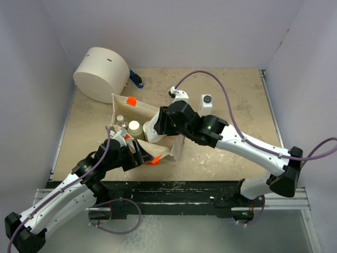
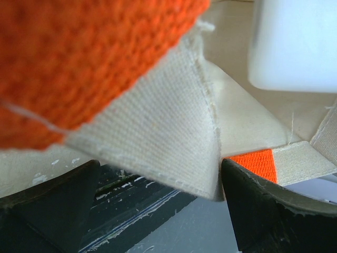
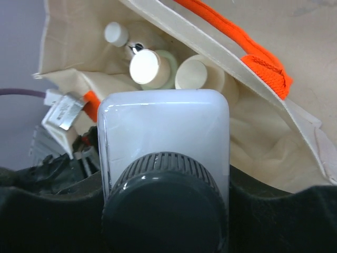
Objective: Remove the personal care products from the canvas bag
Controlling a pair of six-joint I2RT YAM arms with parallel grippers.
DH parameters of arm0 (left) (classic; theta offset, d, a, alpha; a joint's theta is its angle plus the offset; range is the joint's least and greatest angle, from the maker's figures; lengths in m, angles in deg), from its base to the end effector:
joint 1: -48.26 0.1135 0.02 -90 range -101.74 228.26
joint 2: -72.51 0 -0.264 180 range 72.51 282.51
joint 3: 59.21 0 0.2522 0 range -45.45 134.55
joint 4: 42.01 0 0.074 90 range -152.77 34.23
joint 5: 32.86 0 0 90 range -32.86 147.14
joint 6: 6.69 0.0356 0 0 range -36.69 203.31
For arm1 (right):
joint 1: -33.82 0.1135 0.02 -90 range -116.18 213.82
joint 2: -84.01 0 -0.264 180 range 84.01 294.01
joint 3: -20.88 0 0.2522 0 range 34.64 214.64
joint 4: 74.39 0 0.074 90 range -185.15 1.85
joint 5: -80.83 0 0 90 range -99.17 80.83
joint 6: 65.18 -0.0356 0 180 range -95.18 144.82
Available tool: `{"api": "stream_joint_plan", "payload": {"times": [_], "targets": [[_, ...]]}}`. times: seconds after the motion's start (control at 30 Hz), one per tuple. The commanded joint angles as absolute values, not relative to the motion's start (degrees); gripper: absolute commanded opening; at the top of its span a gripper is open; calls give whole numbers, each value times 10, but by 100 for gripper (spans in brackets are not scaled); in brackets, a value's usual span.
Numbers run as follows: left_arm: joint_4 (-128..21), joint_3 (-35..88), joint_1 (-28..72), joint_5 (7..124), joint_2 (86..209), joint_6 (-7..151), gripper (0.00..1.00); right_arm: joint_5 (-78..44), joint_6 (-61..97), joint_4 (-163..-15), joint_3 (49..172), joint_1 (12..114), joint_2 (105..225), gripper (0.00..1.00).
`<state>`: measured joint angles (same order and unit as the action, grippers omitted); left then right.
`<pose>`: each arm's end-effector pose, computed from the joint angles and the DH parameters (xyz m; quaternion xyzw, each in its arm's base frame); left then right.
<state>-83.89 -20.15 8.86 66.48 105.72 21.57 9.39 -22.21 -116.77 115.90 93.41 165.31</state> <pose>0.1032 -0.0922 0.2196 -0.1358 0.8785 -0.3954 0.2312 0.1716 0.2699 0.3826 -0.0111 0.8528 0.3208 0.4120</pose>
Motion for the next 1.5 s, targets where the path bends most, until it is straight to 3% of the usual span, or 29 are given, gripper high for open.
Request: {"api": "stream_joint_plan", "payload": {"times": [0.0,0.3,0.5,0.73,1.03,1.47], "targets": [[-850,-183,86,679,1055,229,99,91,-158,-1059,1197,934,1573,0],[-857,-162,86,668,1065,245,99,300,-102,-1223,1252,934,1492,0],[-873,-138,86,647,1076,265,99,430,-132,-1311,1158,932,1416,0],[-887,-126,86,633,1078,274,99,460,-176,-1278,984,901,1368,0],[-902,-115,86,621,1086,277,99,182,-10,-1001,844,632,1419,0],[-952,-64,86,567,1096,333,99,-105,63,-815,897,407,1604,0]]}}
